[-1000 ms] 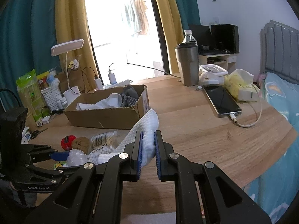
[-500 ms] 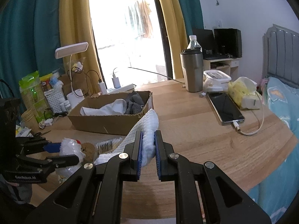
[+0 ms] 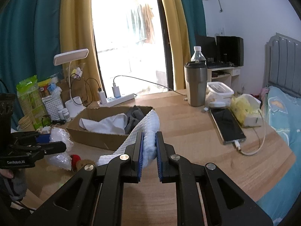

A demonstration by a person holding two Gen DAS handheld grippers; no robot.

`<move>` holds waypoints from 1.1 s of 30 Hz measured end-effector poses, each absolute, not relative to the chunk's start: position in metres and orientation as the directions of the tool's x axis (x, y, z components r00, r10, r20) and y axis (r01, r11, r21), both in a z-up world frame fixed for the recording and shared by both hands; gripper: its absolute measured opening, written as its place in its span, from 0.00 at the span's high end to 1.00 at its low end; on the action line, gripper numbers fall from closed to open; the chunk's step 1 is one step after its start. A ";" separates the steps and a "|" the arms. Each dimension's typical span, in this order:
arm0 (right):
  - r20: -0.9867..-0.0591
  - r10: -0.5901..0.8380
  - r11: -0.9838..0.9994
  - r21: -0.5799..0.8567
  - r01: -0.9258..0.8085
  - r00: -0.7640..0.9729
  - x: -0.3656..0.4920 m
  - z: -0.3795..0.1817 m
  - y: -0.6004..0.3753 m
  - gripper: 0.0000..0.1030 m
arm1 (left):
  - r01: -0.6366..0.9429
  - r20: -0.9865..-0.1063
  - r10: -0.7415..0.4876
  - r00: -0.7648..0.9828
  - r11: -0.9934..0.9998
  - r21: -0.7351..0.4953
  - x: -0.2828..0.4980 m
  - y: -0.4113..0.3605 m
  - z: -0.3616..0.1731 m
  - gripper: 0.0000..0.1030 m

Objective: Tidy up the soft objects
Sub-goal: 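Lower the bubble wrap into the box with the left gripper while the right lowers the towel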

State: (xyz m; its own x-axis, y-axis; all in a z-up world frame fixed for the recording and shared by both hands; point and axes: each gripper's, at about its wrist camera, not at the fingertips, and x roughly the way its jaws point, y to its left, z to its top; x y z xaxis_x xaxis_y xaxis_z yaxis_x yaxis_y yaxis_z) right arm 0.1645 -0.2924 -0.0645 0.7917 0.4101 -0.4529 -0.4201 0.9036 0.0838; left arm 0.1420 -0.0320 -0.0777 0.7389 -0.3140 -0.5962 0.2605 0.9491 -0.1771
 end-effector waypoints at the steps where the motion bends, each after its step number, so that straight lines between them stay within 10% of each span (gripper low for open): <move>1: -0.451 0.410 0.903 0.080 -0.421 0.793 0.167 -0.062 -0.290 0.87 | 0.259 -0.591 -0.314 0.743 0.949 -0.179 0.143 -0.030 -0.076 0.58; 33: -0.483 0.423 0.889 0.056 -0.455 0.767 0.262 -0.069 -0.254 0.87 | 0.200 -0.562 -0.248 0.789 0.969 -0.147 0.232 -0.003 -0.065 0.58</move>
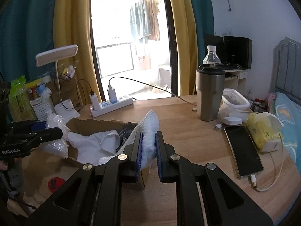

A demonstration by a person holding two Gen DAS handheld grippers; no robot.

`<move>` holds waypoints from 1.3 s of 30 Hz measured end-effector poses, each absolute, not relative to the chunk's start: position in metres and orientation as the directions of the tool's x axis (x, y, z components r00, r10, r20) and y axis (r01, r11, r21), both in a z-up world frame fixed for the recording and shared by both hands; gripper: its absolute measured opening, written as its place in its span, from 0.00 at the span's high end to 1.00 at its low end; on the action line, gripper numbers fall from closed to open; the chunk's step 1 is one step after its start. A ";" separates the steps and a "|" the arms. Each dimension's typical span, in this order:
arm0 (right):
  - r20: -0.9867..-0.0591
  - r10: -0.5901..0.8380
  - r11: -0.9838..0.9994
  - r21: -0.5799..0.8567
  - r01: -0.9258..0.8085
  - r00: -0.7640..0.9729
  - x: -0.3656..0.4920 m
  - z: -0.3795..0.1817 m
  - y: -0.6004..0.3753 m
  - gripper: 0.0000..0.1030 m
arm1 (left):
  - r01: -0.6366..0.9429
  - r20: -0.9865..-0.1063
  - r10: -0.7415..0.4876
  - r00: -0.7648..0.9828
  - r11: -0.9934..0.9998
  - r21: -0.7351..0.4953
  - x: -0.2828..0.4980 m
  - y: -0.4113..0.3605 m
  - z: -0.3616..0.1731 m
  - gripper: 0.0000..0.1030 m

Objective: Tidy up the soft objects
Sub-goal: 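Lower the bubble wrap into the box with the left gripper while the right lowers the towel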

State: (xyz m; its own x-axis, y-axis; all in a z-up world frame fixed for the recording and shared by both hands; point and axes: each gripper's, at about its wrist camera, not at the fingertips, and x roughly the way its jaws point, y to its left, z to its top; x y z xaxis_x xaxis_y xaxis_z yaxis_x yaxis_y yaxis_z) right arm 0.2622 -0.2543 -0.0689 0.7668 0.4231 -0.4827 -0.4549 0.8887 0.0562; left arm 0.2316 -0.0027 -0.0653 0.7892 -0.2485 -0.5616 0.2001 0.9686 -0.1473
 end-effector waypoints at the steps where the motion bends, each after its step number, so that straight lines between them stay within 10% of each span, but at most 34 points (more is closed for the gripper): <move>1: -0.485 0.423 0.888 0.054 -0.456 0.766 0.264 -0.070 -0.253 0.87 | 0.200 -0.563 -0.248 0.789 0.969 -0.147 0.234 -0.004 -0.067 0.58; 27: -0.571 0.506 0.844 0.173 -0.508 0.646 0.306 -0.121 -0.227 0.84 | 0.205 -0.703 -0.323 0.633 0.946 -0.250 0.317 -0.029 -0.136 0.57; 33: -0.537 0.534 0.823 0.152 -0.548 0.653 0.294 -0.113 -0.222 0.47 | 0.197 -0.714 -0.306 0.630 0.952 -0.235 0.317 -0.025 -0.135 0.57; 39: -0.558 0.465 0.868 0.137 -0.477 0.687 0.305 -0.118 -0.231 0.39 | 0.181 -0.741 -0.299 0.601 0.954 -0.239 0.318 -0.024 -0.141 0.49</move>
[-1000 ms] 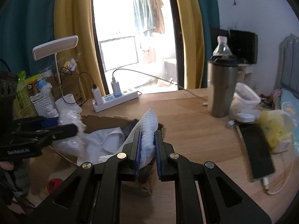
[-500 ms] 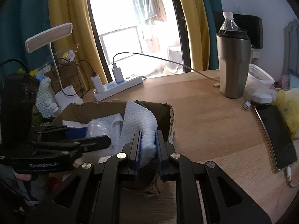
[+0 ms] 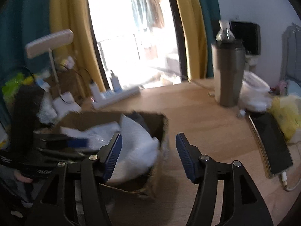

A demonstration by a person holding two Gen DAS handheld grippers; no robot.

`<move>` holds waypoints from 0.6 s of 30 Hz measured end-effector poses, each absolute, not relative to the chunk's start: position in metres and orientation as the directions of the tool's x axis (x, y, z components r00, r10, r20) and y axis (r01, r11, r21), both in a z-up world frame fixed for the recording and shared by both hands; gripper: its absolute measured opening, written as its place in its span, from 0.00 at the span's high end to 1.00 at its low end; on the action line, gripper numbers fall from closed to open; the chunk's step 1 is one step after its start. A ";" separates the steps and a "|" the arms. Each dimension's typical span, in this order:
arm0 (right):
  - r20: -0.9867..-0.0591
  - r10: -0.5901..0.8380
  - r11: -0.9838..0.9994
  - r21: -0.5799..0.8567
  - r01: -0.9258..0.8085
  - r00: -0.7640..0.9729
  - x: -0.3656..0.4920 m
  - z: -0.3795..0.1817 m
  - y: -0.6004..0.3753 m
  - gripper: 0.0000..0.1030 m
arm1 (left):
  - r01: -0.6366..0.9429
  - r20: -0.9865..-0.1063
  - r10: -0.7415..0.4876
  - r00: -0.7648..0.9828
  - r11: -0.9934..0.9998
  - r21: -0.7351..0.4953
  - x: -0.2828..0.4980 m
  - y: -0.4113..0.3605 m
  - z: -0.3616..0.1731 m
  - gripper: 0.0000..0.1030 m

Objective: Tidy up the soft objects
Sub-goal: 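Lower the bubble wrap into the box with the left gripper while the right lowers the towel, then open both grippers over the box and withdraw toward the remaining items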

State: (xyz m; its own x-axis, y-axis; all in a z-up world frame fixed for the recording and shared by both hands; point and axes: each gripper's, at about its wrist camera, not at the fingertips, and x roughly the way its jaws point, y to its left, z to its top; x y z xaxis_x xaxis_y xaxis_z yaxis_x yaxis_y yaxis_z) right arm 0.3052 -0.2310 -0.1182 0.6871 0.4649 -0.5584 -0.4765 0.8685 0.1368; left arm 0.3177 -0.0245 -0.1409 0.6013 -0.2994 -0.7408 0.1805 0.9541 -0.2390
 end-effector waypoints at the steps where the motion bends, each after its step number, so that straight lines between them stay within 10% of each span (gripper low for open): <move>1: -0.586 0.452 0.873 0.136 -0.467 0.673 0.309 -0.125 -0.231 0.39 | 0.179 -0.741 -0.296 0.603 0.955 -0.236 0.318 -0.025 -0.140 0.49; 18: -0.619 0.417 0.894 0.148 -0.422 0.666 0.301 -0.120 -0.242 0.39 | 0.170 -0.693 -0.271 0.668 0.962 -0.212 0.295 -0.021 -0.111 0.28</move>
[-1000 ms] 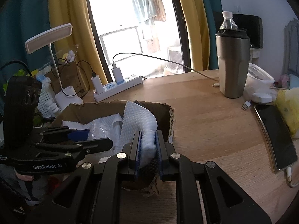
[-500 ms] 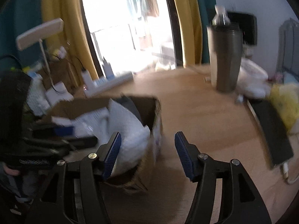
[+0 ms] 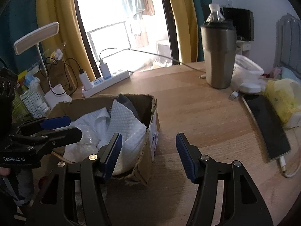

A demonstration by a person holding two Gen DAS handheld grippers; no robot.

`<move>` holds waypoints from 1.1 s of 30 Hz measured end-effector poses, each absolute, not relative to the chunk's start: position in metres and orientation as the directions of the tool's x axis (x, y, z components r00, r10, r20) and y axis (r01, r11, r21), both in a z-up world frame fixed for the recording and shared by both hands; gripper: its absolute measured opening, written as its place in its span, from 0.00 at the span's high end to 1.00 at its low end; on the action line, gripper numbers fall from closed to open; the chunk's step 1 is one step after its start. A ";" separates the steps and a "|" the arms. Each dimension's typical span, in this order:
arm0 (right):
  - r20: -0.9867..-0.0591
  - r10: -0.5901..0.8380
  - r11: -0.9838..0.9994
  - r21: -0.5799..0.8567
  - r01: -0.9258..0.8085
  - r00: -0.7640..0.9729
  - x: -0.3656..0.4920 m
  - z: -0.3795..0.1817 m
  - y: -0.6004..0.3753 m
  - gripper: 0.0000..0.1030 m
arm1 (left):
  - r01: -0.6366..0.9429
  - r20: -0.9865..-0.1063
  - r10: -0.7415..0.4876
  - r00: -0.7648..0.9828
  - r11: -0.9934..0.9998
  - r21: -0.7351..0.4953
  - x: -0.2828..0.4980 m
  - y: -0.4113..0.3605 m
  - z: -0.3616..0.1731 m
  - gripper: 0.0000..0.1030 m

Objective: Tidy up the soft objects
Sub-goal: 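Open both grippers over the box and withdraw toward the remaining items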

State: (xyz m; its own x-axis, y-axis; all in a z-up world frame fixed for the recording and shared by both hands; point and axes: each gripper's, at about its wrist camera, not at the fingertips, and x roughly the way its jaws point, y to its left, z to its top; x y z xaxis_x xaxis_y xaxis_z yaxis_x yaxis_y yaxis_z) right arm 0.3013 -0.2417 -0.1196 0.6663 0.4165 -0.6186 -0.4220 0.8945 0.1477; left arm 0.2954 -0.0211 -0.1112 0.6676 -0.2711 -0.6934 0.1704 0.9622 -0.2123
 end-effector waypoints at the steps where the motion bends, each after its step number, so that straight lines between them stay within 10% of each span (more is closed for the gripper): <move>1: -0.615 0.417 0.895 0.146 -0.423 0.670 0.299 -0.117 -0.242 0.39 | 0.168 -0.687 -0.271 0.674 0.962 -0.215 0.291 -0.020 -0.109 0.28; 33: -0.571 0.392 0.890 0.037 -0.454 0.721 0.206 -0.077 -0.219 0.25 | 0.116 -0.605 -0.255 0.755 0.959 -0.259 0.186 0.016 -0.089 0.27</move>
State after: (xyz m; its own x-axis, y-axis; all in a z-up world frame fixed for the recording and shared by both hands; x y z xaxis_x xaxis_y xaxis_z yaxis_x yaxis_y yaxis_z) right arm 0.2056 -0.2193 -0.0773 0.7215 0.3918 -0.5710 -0.4538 0.8903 0.0375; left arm 0.1861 0.0162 -0.0891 0.7546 -0.2551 -0.6045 0.1164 0.9588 -0.2593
